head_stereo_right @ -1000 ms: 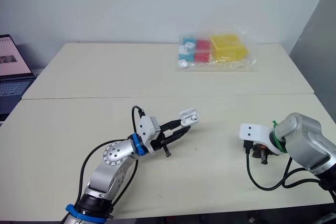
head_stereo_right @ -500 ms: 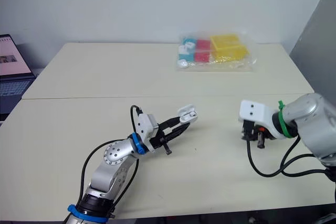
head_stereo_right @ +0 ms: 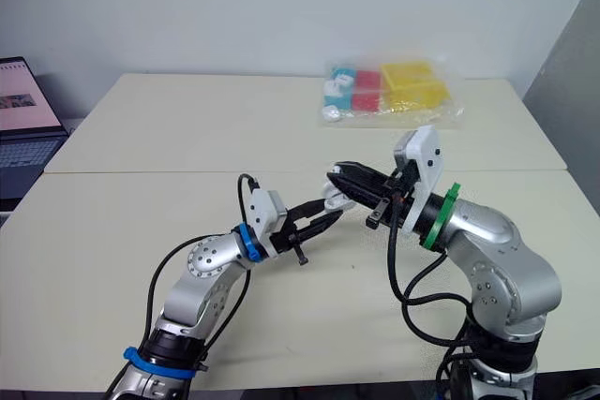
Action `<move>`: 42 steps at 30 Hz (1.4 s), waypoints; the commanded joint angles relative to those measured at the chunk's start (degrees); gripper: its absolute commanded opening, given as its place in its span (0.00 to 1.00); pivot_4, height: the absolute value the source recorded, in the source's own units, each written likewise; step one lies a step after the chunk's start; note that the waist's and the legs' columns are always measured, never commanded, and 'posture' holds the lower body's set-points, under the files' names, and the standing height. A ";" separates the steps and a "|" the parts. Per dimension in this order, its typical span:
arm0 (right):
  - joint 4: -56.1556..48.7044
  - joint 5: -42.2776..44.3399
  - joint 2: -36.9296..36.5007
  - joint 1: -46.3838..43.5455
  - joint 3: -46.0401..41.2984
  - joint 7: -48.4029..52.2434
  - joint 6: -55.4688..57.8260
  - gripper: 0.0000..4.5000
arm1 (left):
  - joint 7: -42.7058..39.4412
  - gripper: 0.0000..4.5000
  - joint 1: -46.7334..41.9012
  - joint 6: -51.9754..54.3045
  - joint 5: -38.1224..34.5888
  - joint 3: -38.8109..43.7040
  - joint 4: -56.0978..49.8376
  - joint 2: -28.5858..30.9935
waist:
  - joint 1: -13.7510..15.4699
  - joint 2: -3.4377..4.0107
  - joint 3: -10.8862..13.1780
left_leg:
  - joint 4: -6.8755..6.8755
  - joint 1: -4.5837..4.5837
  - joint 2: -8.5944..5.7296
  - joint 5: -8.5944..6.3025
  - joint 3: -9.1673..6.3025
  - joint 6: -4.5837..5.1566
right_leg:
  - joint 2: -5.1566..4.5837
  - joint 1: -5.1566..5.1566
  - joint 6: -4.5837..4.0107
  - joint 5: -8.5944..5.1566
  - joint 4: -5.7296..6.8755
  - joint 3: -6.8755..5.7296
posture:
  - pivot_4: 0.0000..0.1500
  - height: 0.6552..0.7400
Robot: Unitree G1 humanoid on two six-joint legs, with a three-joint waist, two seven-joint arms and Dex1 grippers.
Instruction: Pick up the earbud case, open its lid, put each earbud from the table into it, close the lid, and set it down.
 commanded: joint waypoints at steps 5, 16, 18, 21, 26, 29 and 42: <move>2.53 -7.98 -0.76 8.32 10.42 -3.97 -22.93 0.09 | -0.37 0.17 -2.11 1.81 -2.40 1.34 -2.66 0.30 | -0.17 0.00 0.00 | -0.06 0.08 0.12 0.00 -0.07 0.01 | 0.17 0.01 -0.02 -0.01 0.05 -0.05 | 1.00 1.00; 10.94 -10.74 -0.03 9.38 15.76 -6.78 -35.17 0.09 | -0.74 0.17 -3.05 2.64 -2.63 1.43 -2.76 0.31 | -0.31 0.00 0.00 | -0.04 0.08 0.11 0.00 -0.03 0.01 | 0.16 0.01 -0.02 -0.01 0.04 0.00 | 1.00 1.00; 11.86 -10.93 0.17 9.60 16.41 -7.22 -36.06 0.09 | -0.68 0.17 -3.05 2.69 -2.67 1.40 -2.91 0.28 | -0.31 0.00 0.00 | -0.04 0.08 0.11 0.00 -0.02 0.00 | 0.15 0.01 -0.02 -0.01 0.03 0.02 | 1.00 1.00; 12.86 -11.16 0.12 10.07 17.03 -7.60 -37.21 0.09 | -0.64 0.17 -2.99 2.78 -2.65 1.33 -3.08 0.30 | -0.29 0.00 0.00 | -0.04 0.07 0.11 0.00 -0.02 0.01 | 0.14 0.01 -0.01 -0.01 0.02 0.01 | 1.00 1.00; 13.72 -11.00 -0.40 10.97 17.50 -8.20 -38.30 0.09 | -0.53 0.17 -3.02 2.84 -2.67 1.33 -3.23 0.25 | -0.29 0.00 0.00 | -0.04 0.08 0.10 0.00 -0.02 0.00 | 0.14 0.02 -0.01 -0.01 0.02 0.00 | 1.00 1.00; 13.91 -11.05 -0.92 11.50 17.54 -8.15 -38.71 0.09 | -0.54 0.17 -2.94 2.77 -2.66 1.41 -3.24 0.32 | -0.29 0.00 0.00 | -0.04 0.08 0.11 0.00 -0.02 0.00 | 0.14 0.01 -0.01 -0.01 0.03 0.00 | 1.00 1.00; 12.76 -8.83 -1.72 12.63 17.82 -9.76 -34.12 0.09 | -0.58 0.17 -2.91 2.67 -2.85 1.47 -3.70 0.23 | -0.28 0.00 0.00 | -0.05 0.07 0.11 0.00 -0.02 0.00 | 0.13 0.01 -0.01 -0.01 0.02 0.01 | 1.00 1.00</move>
